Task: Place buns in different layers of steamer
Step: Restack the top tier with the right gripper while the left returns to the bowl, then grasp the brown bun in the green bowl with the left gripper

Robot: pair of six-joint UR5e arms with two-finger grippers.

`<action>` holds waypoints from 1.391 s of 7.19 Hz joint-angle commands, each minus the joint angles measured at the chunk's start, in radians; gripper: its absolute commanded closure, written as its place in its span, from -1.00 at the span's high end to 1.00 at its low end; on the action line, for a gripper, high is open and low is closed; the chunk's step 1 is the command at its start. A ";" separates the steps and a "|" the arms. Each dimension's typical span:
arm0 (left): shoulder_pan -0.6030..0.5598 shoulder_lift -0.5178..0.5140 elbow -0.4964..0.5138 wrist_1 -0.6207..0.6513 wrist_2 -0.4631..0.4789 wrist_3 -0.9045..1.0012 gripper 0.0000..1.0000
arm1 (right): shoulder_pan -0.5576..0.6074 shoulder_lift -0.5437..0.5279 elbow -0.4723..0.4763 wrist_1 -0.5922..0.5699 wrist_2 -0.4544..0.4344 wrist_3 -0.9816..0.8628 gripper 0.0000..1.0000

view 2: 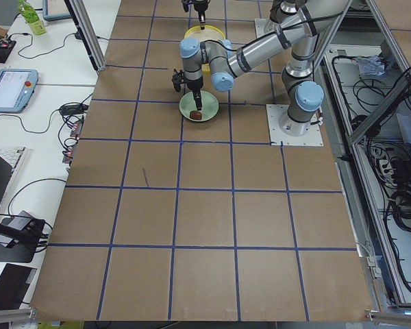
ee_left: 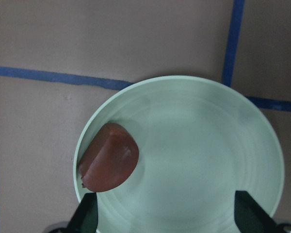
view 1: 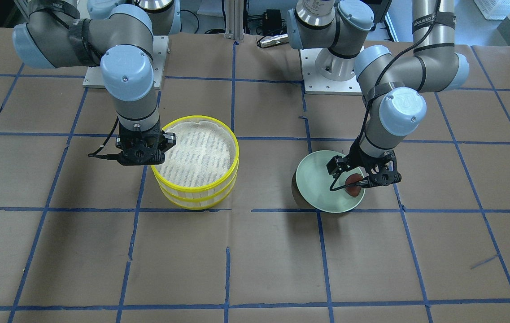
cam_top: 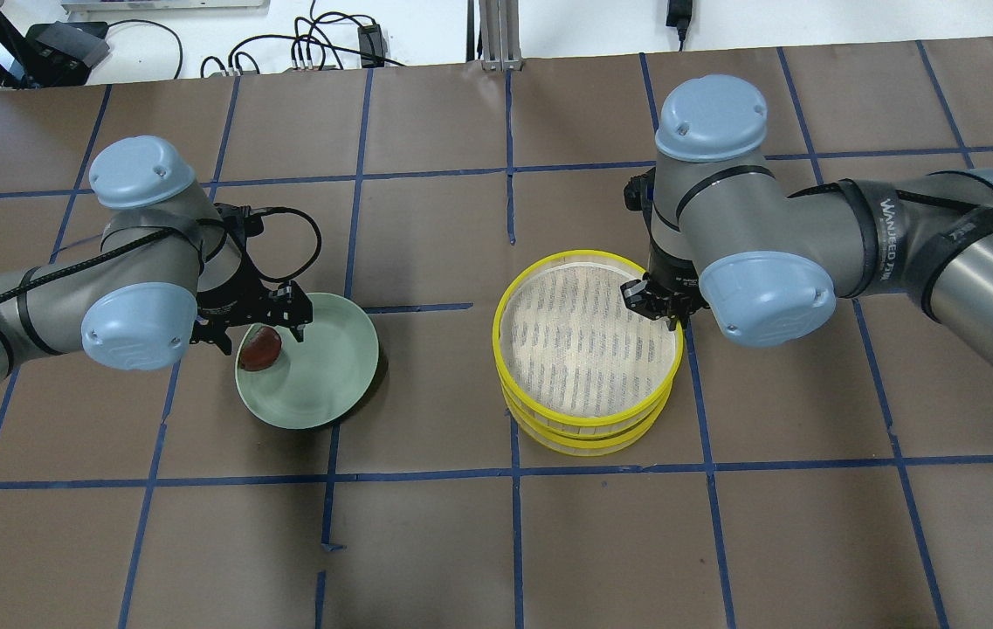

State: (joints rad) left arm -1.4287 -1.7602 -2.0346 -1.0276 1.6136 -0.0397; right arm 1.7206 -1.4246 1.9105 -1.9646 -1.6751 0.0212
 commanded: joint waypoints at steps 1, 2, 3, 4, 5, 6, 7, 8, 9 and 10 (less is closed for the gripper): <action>0.011 -0.024 0.007 0.012 0.012 0.024 0.89 | 0.002 0.007 0.008 0.001 -0.005 -0.001 -0.87; 0.014 -0.044 0.008 0.018 0.026 0.026 0.89 | 0.002 0.006 0.010 0.001 -0.005 -0.001 -0.87; 0.016 -0.080 0.014 0.062 0.026 0.026 0.89 | 0.002 0.007 0.010 0.003 -0.005 -0.001 -0.87; 0.016 -0.102 0.016 0.095 0.026 0.029 0.89 | 0.002 0.006 0.010 0.004 -0.009 -0.001 -0.87; 0.016 -0.104 0.016 0.096 0.026 0.029 0.89 | 0.002 0.006 0.019 0.006 -0.026 -0.001 -0.87; 0.014 -0.104 0.005 0.099 0.025 0.027 0.49 | 0.002 0.004 0.037 0.003 -0.031 -0.001 -0.87; 0.014 -0.101 0.002 0.098 0.026 0.030 -0.18 | 0.002 0.006 0.036 0.003 -0.043 -0.003 -0.86; 0.014 -0.088 0.014 0.098 0.028 0.031 -0.72 | 0.002 0.000 0.039 0.004 -0.046 -0.004 -0.86; 0.014 -0.082 0.016 0.098 0.028 0.031 -0.95 | 0.001 -0.007 0.041 0.010 -0.072 -0.010 -0.86; 0.014 -0.079 0.016 0.098 0.026 0.031 -0.97 | 0.001 -0.010 0.042 0.013 -0.078 -0.010 -0.86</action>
State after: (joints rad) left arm -1.4143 -1.8455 -2.0206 -0.9297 1.6408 -0.0093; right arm 1.7217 -1.4290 1.9505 -1.9559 -1.7386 0.0131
